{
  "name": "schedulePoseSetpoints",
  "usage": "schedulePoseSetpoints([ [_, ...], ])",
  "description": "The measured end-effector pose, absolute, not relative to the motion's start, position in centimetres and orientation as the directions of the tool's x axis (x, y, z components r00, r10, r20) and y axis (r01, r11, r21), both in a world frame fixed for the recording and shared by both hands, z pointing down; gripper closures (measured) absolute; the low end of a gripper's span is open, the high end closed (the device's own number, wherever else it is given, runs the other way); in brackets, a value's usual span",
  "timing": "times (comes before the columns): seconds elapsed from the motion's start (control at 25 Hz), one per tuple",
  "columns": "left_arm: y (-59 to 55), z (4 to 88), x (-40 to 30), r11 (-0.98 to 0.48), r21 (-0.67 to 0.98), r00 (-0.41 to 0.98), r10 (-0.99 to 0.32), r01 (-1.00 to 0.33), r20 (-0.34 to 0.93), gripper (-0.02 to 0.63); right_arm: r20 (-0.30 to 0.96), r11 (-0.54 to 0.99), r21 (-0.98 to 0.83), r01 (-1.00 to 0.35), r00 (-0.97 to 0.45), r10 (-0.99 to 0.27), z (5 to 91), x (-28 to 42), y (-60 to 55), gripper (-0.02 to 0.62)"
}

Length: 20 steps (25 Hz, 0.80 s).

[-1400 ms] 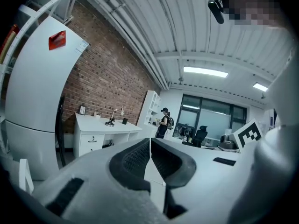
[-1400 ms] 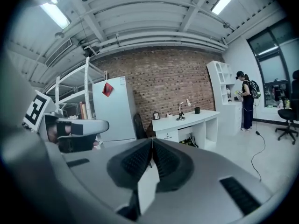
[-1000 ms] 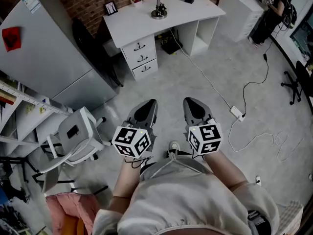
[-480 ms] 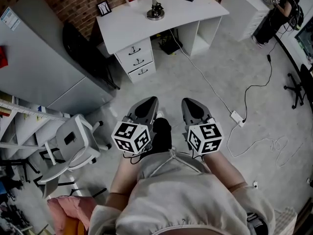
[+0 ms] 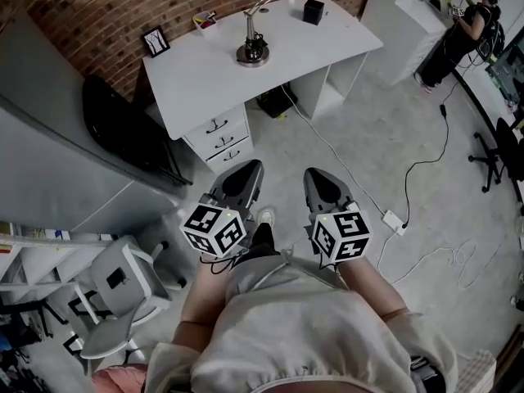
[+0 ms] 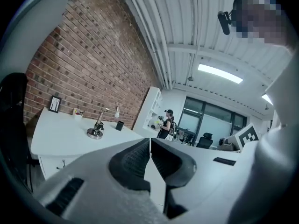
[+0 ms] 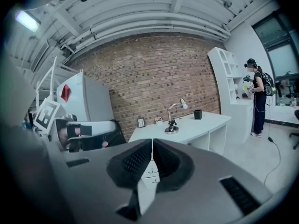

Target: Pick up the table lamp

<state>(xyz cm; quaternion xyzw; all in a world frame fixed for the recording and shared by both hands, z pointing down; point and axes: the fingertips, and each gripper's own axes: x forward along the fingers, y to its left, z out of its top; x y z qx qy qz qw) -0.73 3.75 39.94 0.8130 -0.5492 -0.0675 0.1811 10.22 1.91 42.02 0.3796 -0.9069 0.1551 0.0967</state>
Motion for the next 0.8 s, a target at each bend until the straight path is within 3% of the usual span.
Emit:
schedulePoseSetpoints([
  [0.4,-12.3,39.9,-10.2,-0.353,0.381,0.414,-0.905,-0.855,0.092,0.583,0.313,0.631,-0.182,-0.754,-0.653,-0.690,41.6,1.9,-13.5,0.568],
  [0.8,-20.9,43.1,-14.3,-0.249,0.420,0.339,-0.928,-0.873,0.155,0.583,0.355,0.677,-0.196,-0.709,-0.696,-0.625,44.0,-2.5,-24.0,0.568],
])
